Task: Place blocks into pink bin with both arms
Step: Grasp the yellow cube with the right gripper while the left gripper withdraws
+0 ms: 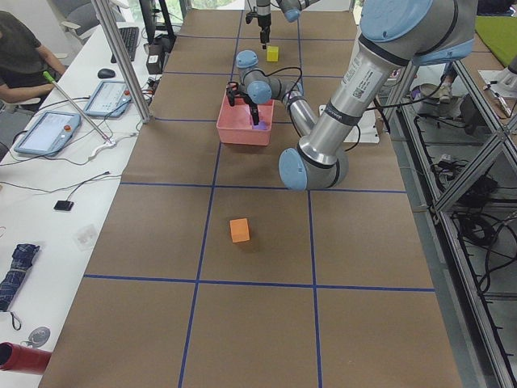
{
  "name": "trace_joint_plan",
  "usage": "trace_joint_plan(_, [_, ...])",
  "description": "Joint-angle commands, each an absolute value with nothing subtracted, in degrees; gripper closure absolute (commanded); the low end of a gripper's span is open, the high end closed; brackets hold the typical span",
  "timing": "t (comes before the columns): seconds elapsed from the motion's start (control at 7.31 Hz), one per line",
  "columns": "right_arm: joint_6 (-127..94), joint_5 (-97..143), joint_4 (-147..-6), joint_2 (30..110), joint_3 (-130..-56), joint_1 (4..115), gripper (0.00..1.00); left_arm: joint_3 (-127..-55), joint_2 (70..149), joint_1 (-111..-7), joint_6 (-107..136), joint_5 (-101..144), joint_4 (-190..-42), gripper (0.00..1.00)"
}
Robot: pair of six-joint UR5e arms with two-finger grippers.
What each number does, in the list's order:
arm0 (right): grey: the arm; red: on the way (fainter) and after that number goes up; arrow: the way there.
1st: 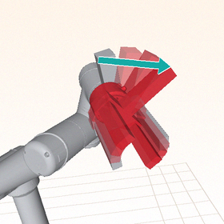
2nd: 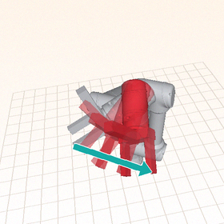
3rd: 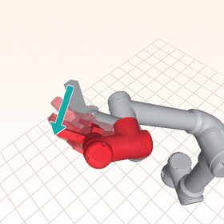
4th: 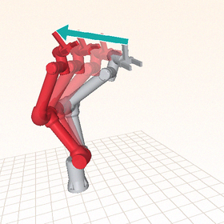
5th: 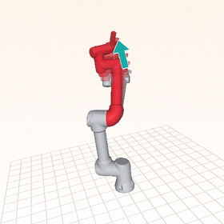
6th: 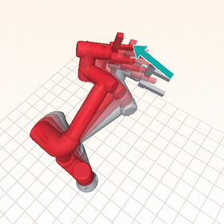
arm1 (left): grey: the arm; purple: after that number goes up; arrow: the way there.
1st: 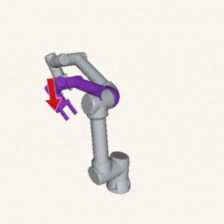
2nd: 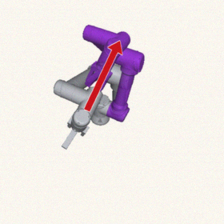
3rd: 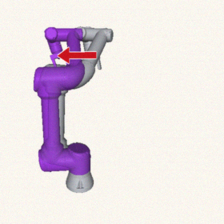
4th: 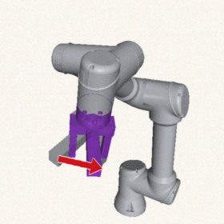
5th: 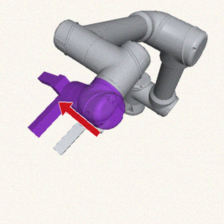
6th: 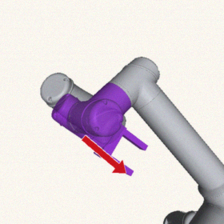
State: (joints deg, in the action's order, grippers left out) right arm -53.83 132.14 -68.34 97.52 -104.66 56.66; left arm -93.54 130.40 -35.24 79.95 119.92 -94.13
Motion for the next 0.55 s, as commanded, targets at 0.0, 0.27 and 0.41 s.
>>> trace_joint_plan(0.0, [-54.67, 130.18, -68.03, 99.05, -104.85, 54.25, 0.01, -93.69, 130.17, -35.24, 80.07, 119.71, -94.13, 0.00])
trace_joint_plan(0.27, [-54.75, 126.92, -68.03, 99.32, -104.77, 50.98, 0.01, -93.78, 129.99, -35.24, 80.07, 118.92, -94.13, 0.00])
trace_joint_plan(0.41, [-54.41, 126.74, -68.03, 99.49, -104.42, 50.45, 0.01, -93.87, 129.99, -35.24, 80.07, 118.92, -94.13, 0.00])
